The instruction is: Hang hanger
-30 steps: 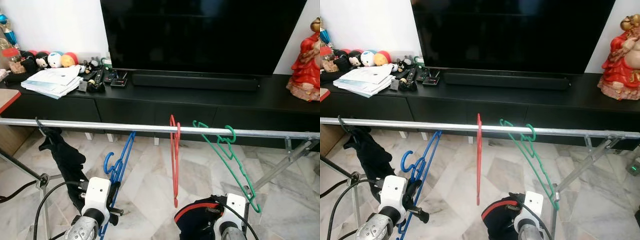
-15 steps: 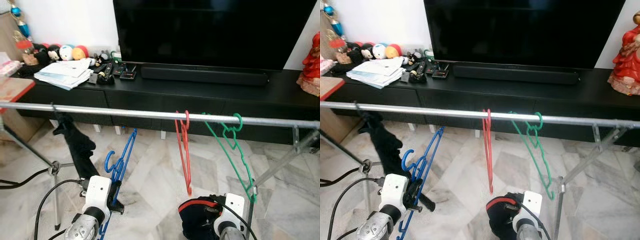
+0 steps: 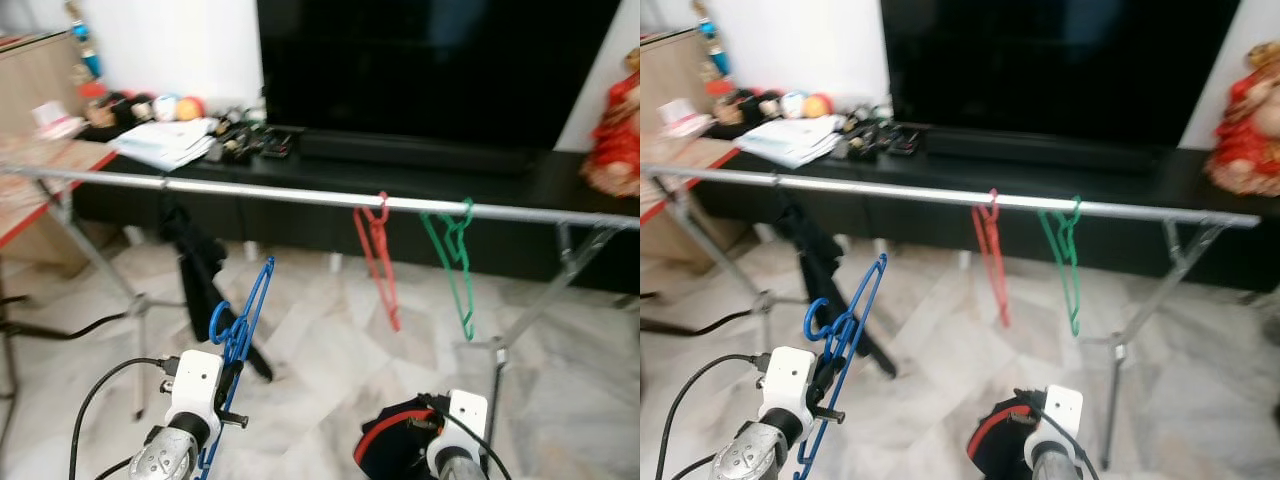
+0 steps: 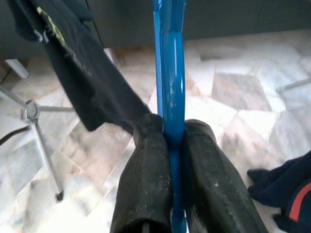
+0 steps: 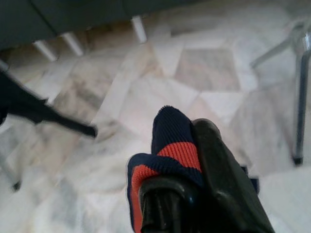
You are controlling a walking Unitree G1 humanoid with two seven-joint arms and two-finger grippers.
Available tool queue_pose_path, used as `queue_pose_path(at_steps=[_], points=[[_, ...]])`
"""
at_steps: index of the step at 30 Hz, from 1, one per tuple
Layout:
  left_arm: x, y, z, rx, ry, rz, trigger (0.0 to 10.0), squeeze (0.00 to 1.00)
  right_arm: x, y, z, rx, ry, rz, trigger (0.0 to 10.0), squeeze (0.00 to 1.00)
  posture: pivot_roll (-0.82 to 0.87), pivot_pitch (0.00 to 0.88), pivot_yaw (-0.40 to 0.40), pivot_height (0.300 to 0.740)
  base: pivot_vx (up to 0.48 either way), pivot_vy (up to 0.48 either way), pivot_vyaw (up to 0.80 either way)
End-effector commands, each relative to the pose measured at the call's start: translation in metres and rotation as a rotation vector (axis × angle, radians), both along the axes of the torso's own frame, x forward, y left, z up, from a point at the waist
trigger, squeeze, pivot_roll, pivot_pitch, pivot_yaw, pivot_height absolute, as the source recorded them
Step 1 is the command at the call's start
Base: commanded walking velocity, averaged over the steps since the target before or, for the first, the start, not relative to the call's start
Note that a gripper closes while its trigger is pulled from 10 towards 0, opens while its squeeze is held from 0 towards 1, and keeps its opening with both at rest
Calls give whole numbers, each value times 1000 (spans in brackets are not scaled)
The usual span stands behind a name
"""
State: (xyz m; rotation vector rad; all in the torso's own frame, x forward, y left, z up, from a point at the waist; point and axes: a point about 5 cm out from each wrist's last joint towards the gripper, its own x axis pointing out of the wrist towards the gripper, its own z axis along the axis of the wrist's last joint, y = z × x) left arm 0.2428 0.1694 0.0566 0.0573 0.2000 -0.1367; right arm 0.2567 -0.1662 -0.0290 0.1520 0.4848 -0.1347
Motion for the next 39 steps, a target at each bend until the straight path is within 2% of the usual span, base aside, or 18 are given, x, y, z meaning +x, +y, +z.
queue_pose_path(at_steps=[1,13,39], points=[[2,3,5,6,-18,5,10000,0,2,0,2,-6,-8,5,10000,0,97,45,47,740,-270,0,0],[2,5,1,8,15,26,10000,0,4,1,3,-9,-6,10,10000,0,99,49,46,740,-67,42,0],[3,5,1,5,20,28,10000,0,3,0,0,-34,20,42,10000,0,99,55,44,740,0,480,0]])
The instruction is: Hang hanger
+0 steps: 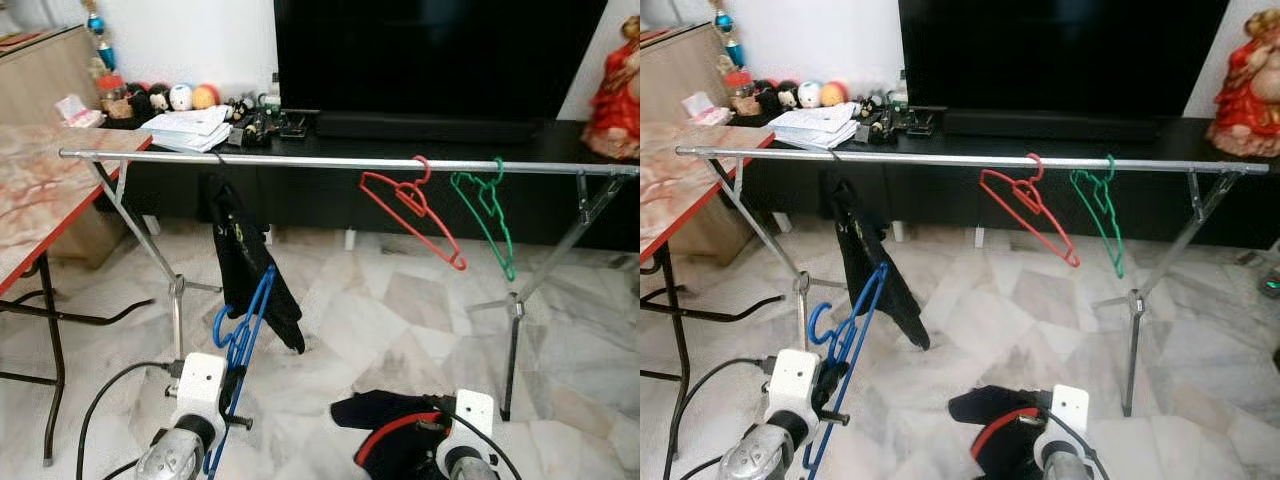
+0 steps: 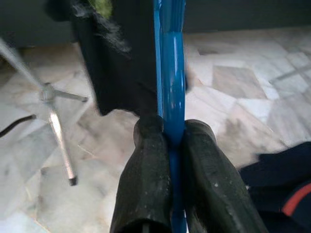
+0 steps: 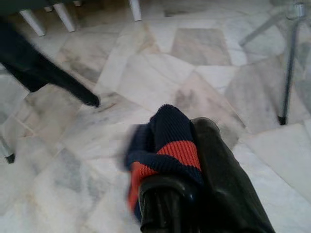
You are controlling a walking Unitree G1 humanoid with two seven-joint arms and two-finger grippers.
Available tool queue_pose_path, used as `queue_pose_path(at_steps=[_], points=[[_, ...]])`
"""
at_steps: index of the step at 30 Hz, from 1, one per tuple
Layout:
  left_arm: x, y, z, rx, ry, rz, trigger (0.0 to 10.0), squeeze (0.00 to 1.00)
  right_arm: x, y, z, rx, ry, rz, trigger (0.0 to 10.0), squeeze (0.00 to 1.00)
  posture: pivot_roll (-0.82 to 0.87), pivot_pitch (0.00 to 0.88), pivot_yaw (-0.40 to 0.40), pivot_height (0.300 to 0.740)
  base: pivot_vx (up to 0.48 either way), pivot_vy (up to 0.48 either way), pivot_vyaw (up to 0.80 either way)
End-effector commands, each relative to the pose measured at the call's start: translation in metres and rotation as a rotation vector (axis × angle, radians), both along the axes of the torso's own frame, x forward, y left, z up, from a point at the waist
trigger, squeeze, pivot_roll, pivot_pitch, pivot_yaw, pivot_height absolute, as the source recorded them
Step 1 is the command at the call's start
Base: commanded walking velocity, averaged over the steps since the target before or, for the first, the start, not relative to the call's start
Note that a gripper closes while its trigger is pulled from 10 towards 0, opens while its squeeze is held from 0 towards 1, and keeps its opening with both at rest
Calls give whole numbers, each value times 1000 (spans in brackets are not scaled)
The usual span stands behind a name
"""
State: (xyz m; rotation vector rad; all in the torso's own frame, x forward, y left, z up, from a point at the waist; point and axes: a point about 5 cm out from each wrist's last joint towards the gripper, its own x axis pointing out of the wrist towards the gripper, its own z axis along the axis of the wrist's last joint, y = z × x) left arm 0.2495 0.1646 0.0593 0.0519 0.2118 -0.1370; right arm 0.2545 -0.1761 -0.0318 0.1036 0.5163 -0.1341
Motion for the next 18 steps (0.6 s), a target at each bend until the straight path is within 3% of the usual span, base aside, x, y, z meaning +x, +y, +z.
queue_pose_path(at_steps=[1,4,18], points=[[-4,10,-1,10,7,27,10000,0,5,10,3,10,-12,28,10000,0,98,55,44,740,0,480,0],[-3,10,-1,11,5,27,10000,0,5,10,3,9,-11,29,10000,0,98,55,44,740,0,446,0],[-3,9,0,20,0,13,10000,0,4,12,1,-2,-6,48,10000,0,99,59,44,740,0,0,0]])
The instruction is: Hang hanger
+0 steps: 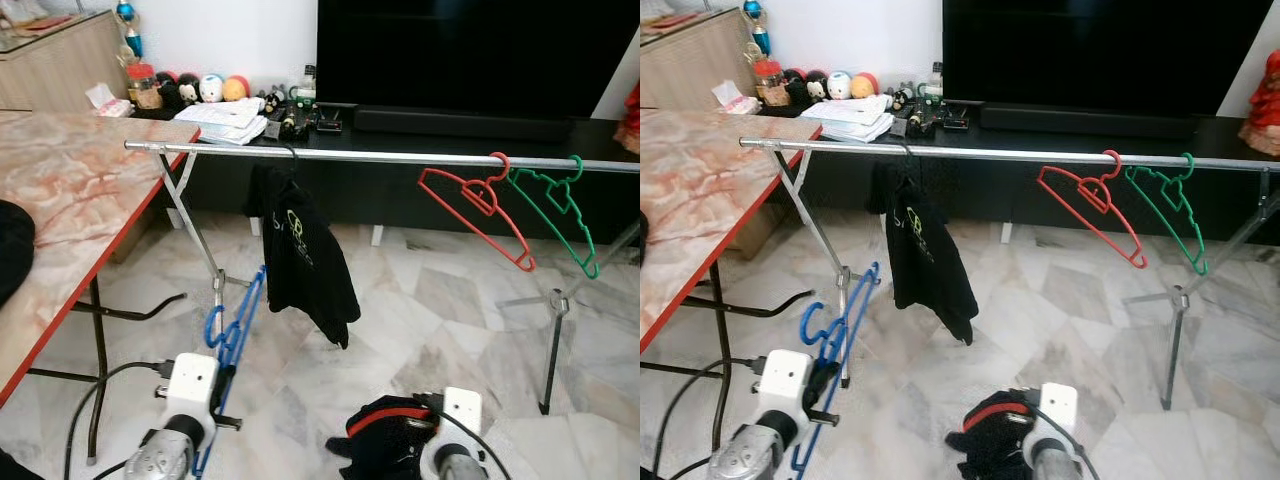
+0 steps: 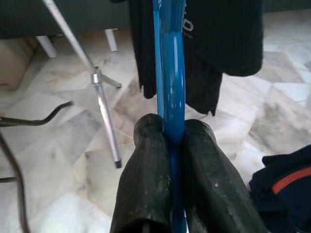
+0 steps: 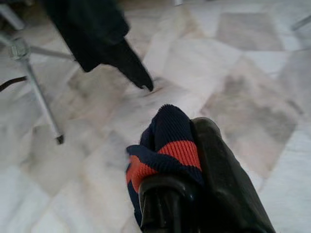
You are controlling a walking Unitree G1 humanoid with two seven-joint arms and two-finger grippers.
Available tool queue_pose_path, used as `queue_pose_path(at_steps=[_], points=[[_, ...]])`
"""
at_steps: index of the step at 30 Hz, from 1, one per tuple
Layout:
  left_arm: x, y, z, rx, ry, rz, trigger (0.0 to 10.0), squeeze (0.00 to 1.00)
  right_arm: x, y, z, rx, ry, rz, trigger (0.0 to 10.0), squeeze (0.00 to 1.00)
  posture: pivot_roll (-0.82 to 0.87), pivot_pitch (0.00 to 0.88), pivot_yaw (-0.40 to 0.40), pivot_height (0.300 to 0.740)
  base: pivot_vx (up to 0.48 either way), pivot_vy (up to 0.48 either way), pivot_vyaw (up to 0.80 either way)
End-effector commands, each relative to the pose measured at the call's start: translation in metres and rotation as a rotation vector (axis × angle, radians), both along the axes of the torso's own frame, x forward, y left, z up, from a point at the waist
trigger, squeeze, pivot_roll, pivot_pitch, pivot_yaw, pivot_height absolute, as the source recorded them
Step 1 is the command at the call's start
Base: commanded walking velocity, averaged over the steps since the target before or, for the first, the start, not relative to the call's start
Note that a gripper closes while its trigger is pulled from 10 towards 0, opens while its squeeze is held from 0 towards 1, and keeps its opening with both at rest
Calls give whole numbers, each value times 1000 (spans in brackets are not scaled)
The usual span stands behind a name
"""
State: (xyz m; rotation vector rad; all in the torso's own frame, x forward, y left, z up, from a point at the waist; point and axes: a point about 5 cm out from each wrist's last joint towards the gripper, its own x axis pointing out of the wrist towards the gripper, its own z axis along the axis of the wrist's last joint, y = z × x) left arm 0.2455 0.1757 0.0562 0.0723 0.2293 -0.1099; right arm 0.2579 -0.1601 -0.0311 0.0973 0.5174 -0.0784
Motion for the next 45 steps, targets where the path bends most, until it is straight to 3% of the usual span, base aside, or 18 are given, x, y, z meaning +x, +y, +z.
queue_pose_path(at_steps=[1,13,45], points=[[0,-3,3,-7,-17,-15,10000,0,0,-4,1,-11,-4,-6,10000,0,99,59,44,740,0,0,0],[0,-4,3,-10,-16,-22,10000,0,0,-4,1,-15,-7,-5,10000,0,101,56,45,740,0,0,0],[1,-3,5,-18,-25,-19,10000,0,5,-3,5,-26,-25,3,10000,0,102,53,41,740,-265,0,0]])
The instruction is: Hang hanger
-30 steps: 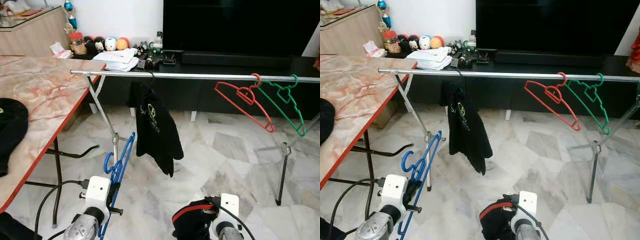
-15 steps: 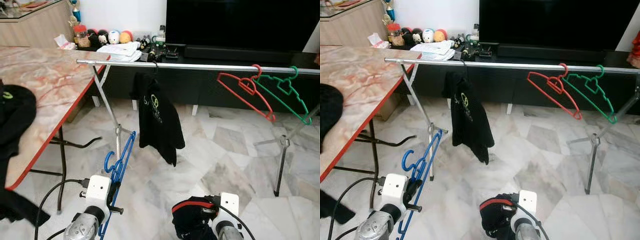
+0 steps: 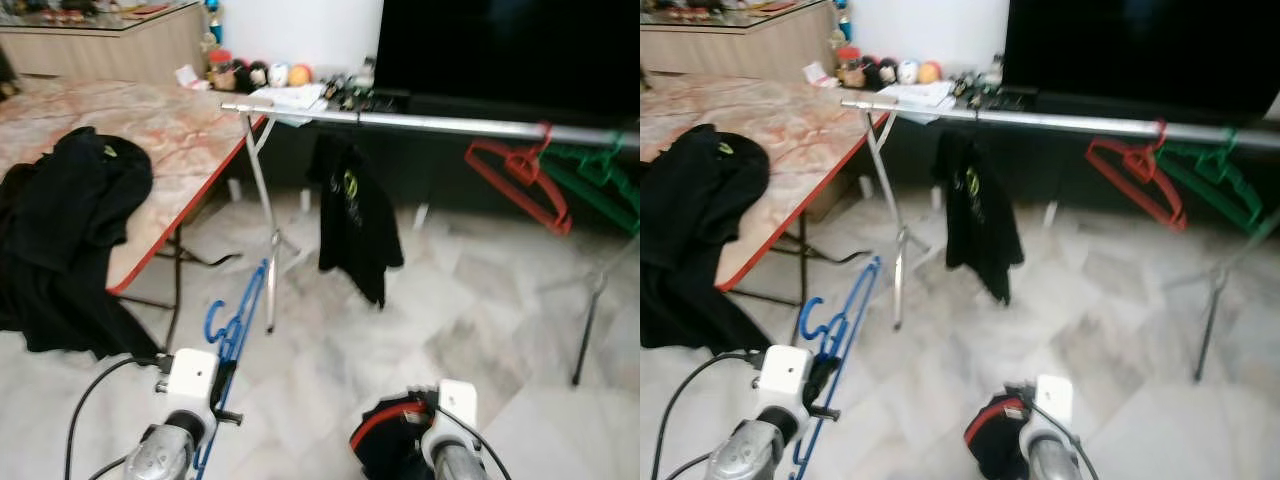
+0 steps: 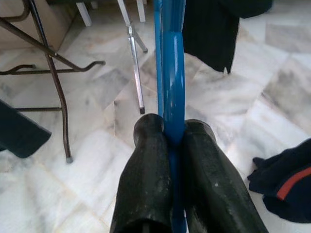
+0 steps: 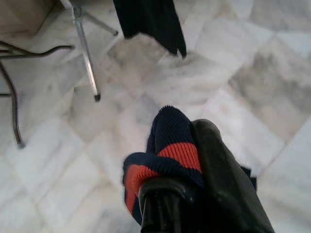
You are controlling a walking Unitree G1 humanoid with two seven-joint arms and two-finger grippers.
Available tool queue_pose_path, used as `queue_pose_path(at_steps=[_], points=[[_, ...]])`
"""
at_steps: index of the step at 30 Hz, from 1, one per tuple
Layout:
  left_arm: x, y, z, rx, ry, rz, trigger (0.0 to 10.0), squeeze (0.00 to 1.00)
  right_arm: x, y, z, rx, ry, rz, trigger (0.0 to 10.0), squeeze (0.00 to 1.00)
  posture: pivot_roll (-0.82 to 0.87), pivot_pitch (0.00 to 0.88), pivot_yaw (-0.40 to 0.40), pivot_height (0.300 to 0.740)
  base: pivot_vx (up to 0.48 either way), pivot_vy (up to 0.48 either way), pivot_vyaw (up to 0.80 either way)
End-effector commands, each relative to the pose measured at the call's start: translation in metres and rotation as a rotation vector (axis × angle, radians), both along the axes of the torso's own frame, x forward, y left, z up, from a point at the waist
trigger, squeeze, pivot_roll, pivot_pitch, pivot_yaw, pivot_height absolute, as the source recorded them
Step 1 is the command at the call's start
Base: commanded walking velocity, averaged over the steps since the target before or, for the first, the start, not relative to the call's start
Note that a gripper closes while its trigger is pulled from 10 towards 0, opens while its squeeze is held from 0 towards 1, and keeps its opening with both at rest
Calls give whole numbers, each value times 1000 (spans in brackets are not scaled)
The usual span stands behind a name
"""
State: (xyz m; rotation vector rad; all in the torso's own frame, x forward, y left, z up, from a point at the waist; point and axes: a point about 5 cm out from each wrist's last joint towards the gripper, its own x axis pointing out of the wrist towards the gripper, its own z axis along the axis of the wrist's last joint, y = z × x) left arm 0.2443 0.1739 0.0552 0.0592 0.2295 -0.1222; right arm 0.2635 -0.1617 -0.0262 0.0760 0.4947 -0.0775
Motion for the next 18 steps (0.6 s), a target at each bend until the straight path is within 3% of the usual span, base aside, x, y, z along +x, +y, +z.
queue_pose_path(at_steps=[1,8,13,18], points=[[3,-1,6,-4,-25,-11,10000,0,-1,-1,0,-6,-2,-4,10000,0,101,53,41,740,-277,0,0],[5,-1,6,-3,-24,-15,10000,0,0,-3,0,-10,-5,-6,10000,0,109,56,31,740,-273,0,0],[2,-2,6,-8,-17,-29,10000,0,3,-3,3,-13,-17,0,10000,0,107,60,30,740,0,0,0],[3,-3,6,-10,-15,-34,10000,0,3,-4,3,-12,-14,-3,10000,0,110,58,29,740,-260,0,0]])
